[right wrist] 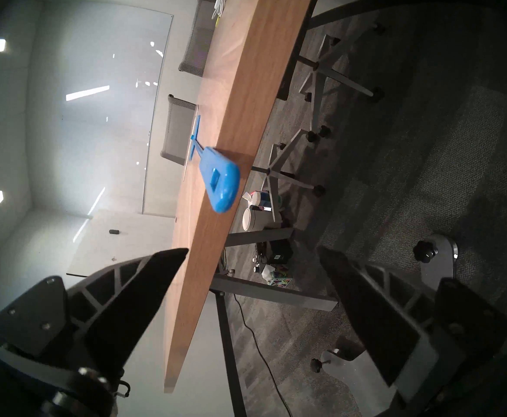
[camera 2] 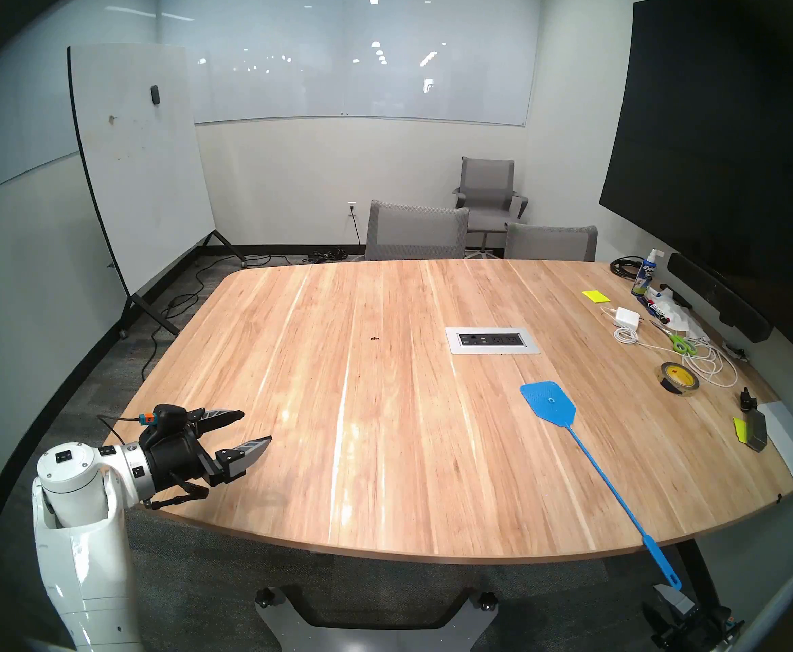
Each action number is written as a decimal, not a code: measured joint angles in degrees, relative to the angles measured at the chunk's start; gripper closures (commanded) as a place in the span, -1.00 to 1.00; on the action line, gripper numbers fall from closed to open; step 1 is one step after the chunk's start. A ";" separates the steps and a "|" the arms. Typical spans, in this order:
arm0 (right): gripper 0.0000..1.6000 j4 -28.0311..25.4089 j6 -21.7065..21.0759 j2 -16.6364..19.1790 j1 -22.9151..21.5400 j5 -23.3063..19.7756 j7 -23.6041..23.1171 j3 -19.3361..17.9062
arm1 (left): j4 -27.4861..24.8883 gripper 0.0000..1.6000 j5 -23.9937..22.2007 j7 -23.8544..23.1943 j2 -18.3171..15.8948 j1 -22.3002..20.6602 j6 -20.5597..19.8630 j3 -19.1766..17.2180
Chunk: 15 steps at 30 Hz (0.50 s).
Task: Swat a bug on table
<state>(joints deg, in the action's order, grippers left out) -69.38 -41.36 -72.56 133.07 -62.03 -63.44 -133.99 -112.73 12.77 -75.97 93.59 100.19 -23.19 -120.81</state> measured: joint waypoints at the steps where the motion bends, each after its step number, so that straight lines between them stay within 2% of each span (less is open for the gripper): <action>1: -1.00 0.32 0.16 0.18 -0.04 -0.29 -0.16 0.25 | 0.00 -1.00 0.01 -0.01 0.01 -0.01 0.00 -0.01; 15: -1.00 4.67 2.75 2.91 -0.82 -3.20 -2.78 3.43 | 0.00 -1.00 0.16 -0.16 0.13 -0.08 0.04 -0.10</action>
<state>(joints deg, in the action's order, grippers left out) -64.71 -38.62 -69.65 132.25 -65.22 -66.22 -130.56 -112.73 12.93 -76.13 93.72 100.11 -23.15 -120.91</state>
